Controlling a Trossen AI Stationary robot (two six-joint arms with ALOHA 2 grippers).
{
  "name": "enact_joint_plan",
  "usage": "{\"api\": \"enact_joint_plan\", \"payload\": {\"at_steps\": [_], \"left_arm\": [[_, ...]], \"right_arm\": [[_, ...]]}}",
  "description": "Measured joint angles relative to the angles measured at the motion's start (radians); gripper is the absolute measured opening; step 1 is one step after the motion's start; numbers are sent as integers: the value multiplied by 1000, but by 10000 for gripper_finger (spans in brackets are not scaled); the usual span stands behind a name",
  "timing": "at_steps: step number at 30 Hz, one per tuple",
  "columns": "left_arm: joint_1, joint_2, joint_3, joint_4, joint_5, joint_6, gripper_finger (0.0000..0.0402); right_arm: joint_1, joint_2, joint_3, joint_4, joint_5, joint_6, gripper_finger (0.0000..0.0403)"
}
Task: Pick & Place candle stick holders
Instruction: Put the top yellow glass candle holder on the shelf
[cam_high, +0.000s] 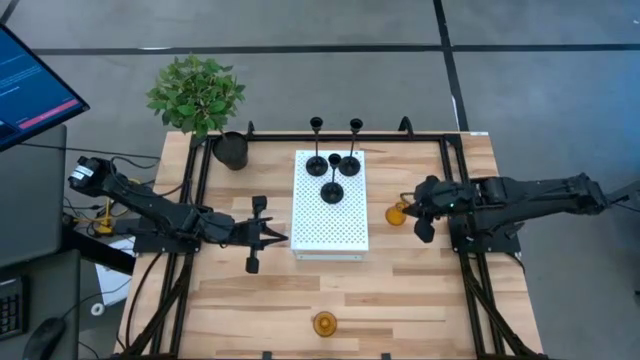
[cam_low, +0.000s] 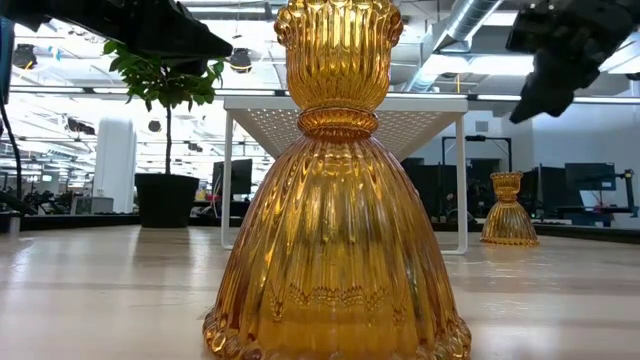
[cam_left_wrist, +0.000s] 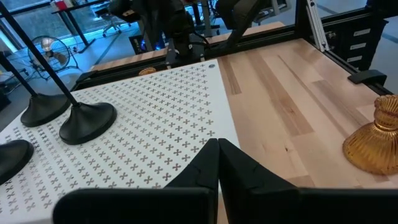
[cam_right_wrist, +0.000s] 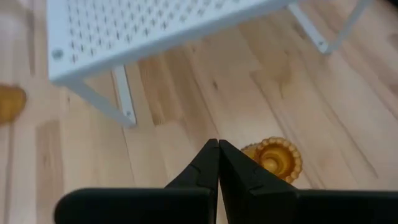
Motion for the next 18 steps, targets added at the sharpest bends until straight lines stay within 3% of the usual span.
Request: {"api": "enact_joint_plan", "payload": {"at_steps": [7,10,18], "left_arm": [[0,0,0,0,0,0,5],[0,0,0,0,0,0,5],[0,0,0,-1,0,0,5]], "right_arm": [[68,134,0,7,-1,-39,0],[82,188,0,7,45,-58,10],[90,281,0,7,170,-95,100]]}}
